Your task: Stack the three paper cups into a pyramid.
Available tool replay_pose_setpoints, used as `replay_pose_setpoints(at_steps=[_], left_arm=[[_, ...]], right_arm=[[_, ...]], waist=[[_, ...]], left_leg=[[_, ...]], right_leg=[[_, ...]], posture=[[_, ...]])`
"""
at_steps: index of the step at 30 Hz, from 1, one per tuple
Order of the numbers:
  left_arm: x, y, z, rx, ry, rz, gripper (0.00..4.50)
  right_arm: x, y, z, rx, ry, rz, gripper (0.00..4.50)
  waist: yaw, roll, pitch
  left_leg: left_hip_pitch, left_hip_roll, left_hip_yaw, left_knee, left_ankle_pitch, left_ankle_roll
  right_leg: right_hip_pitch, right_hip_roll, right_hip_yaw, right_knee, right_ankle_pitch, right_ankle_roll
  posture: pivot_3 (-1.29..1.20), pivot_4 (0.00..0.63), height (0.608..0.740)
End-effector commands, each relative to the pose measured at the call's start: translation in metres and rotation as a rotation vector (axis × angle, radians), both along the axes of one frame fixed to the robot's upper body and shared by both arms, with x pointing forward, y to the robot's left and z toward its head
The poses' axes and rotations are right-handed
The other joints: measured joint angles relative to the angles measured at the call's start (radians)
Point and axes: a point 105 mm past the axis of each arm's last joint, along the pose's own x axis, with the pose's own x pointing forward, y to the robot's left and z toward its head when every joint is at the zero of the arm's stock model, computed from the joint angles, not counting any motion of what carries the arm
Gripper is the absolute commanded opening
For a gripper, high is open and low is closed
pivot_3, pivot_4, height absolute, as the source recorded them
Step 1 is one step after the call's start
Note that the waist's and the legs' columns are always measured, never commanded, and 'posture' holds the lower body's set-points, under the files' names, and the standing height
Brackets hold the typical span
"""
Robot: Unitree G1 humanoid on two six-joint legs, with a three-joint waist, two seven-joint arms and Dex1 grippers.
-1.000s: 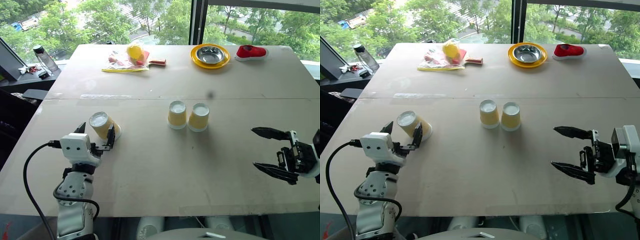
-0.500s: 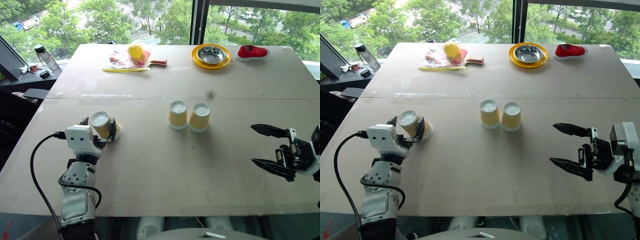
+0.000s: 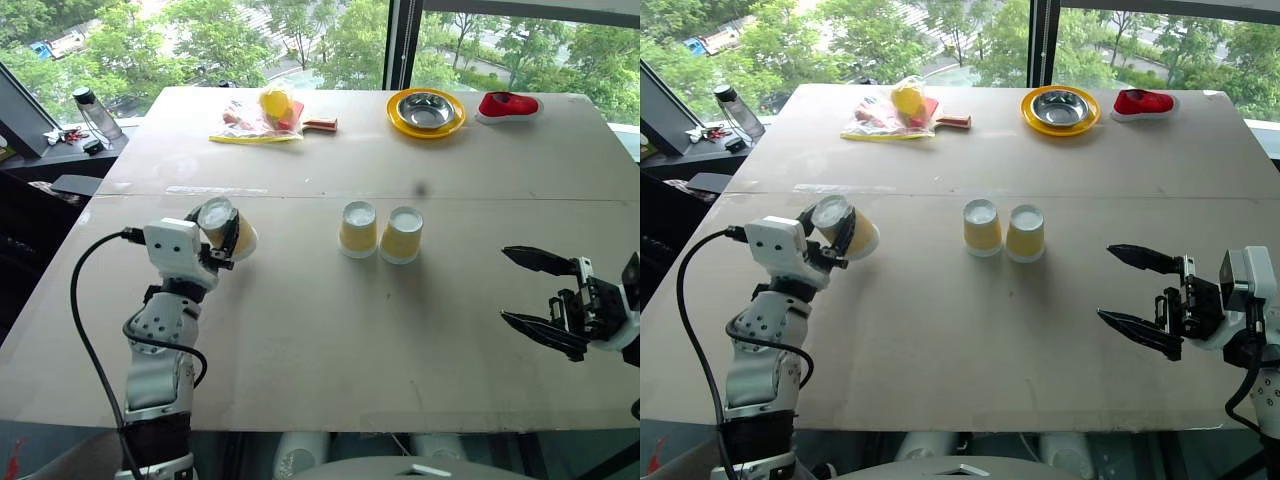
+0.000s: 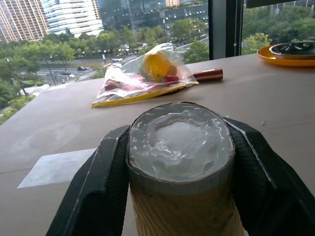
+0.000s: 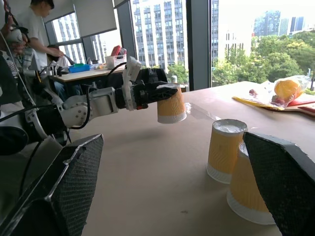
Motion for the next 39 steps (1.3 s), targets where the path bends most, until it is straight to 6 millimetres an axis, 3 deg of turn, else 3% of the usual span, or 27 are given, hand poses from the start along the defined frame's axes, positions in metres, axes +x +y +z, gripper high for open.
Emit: replay_pose_setpoints(at_steps=[1, 3, 7, 10, 13, 23, 29, 39], left_arm=[[0.002, -0.039, 0.041, 0.026, -0.067, -0.255, 2.18], [0.005, -0.071, 0.064, 0.063, -0.054, -0.477, 2.18], [0.001, -0.117, 0.079, 0.124, 0.019, -0.794, 2.18], [-0.002, -0.143, 0.089, 0.142, 0.023, -0.930, 2.18], [-0.001, -0.160, 0.084, 0.205, 0.066, -1.013, 2.18], [0.023, -0.160, 0.072, 0.288, 0.102, -0.993, 2.18], [0.030, -0.155, 0.069, 0.274, 0.094, -0.965, 2.18], [0.036, -0.165, 0.062, 0.276, 0.075, -0.968, 2.18]], right_arm=[[0.001, -0.004, 0.012, 0.007, -0.074, -0.052, 4.50], [0.004, -0.009, 0.014, 0.029, -0.081, -0.101, 4.50], [0.011, -0.020, 0.016, 0.056, -0.128, -0.205, 4.50], [0.009, -0.024, 0.016, 0.057, -0.140, -0.237, 4.50], [0.005, -0.026, 0.016, 0.055, -0.152, -0.264, 4.50], [-0.009, -0.021, 0.022, 0.057, -0.156, -0.302, 4.50], [-0.011, -0.022, 0.024, 0.063, -0.155, -0.320, 4.50], [-0.011, -0.031, 0.017, 0.071, -0.161, -0.327, 4.50]], waist=[[0.002, 0.000, 0.000], [0.009, -0.001, 0.001], [0.003, 0.000, 0.000], [-0.008, 0.001, 0.001], [-0.012, 0.001, 0.002], [-0.020, 0.002, 0.002], [-0.016, 0.002, 0.002], [-0.017, 0.002, 0.002]], left_leg=[[0.000, 0.000, 0.000, 0.000, 0.000, 0.000], [-0.001, -0.001, 0.000, 0.000, 0.000, 0.000], [-0.001, -0.004, -0.001, 0.001, 0.000, 0.000], [-0.001, -0.004, 0.000, 0.001, 0.002, -0.003], [-0.002, -0.003, -0.001, 0.000, 0.002, -0.004], [-0.001, -0.003, -0.001, 0.000, 0.000, -0.001], [-0.002, -0.004, -0.001, 0.001, 0.000, -0.001], [-0.002, -0.004, -0.001, 0.001, 0.000, 0.000]], right_leg=[[0.000, 0.000, 0.000, 0.000, 0.000, 0.000], [0.000, 0.000, 0.000, 0.000, 0.000, 0.000], [0.000, 0.000, -0.001, 0.000, 0.000, 0.000], [0.000, 0.000, -0.001, -0.001, -0.001, 0.001], [-0.001, 0.001, -0.001, 0.000, -0.001, 0.001], [-0.001, 0.002, 0.000, 0.000, -0.001, 0.001], [0.000, 0.001, -0.001, 0.000, -0.001, 0.001], [0.000, 0.001, -0.001, 0.000, -0.001, 0.001]], posture=[[0.00, 0.150, 0.740], [0.00, 0.150, 0.740], [0.00, 0.150, 0.740], [0.00, 0.150, 0.740], [0.00, 0.150, 0.740], [0.00, 0.150, 0.740], [0.00, 0.150, 0.740], [0.00, 0.150, 0.740]])
